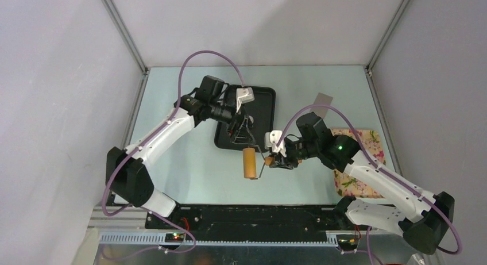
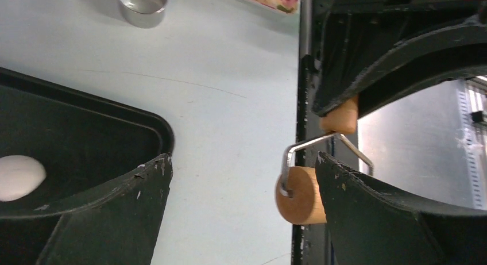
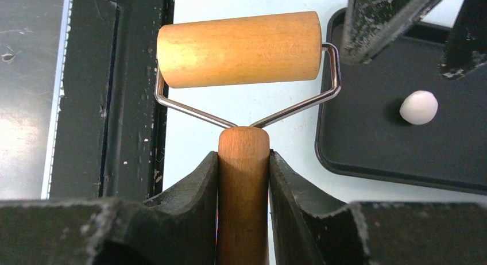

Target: Roll out the dumpling wrappers from the dough

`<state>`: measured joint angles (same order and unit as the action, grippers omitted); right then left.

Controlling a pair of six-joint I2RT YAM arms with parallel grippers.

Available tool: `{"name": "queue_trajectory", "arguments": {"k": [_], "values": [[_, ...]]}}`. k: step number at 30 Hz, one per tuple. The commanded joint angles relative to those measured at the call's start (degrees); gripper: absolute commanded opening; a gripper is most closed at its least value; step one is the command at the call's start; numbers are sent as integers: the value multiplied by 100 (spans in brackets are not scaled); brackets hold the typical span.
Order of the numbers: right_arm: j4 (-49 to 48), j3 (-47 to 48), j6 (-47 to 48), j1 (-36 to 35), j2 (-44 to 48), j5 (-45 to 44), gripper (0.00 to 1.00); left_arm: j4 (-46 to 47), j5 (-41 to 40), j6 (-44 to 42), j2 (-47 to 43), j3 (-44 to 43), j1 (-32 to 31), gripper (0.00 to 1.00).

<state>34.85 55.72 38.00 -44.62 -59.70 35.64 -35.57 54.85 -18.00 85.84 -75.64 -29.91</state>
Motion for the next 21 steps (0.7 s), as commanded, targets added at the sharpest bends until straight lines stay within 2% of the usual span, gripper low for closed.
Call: {"name": "queue_trajectory", "arguments": {"k": [1, 5, 8, 15, 21], "values": [[-490, -82, 156, -10, 204, -146, 0, -291, 568, 66, 90, -180, -79, 98], [-557, -153, 212, -18, 226, -255, 0, -417, 930, 129, 225, -190, -81, 99], [-626, -181, 221, -19, 249, -317, 0, -489, 1037, 159, 328, -210, -127, 93], [-584, -216, 291, -58, 335, -260, 0, -652, 1039, 70, 556, -239, -319, 90], [-580, -219, 300, -103, 280, -265, 0, -720, 1212, 106, 734, -398, -383, 75]]}}
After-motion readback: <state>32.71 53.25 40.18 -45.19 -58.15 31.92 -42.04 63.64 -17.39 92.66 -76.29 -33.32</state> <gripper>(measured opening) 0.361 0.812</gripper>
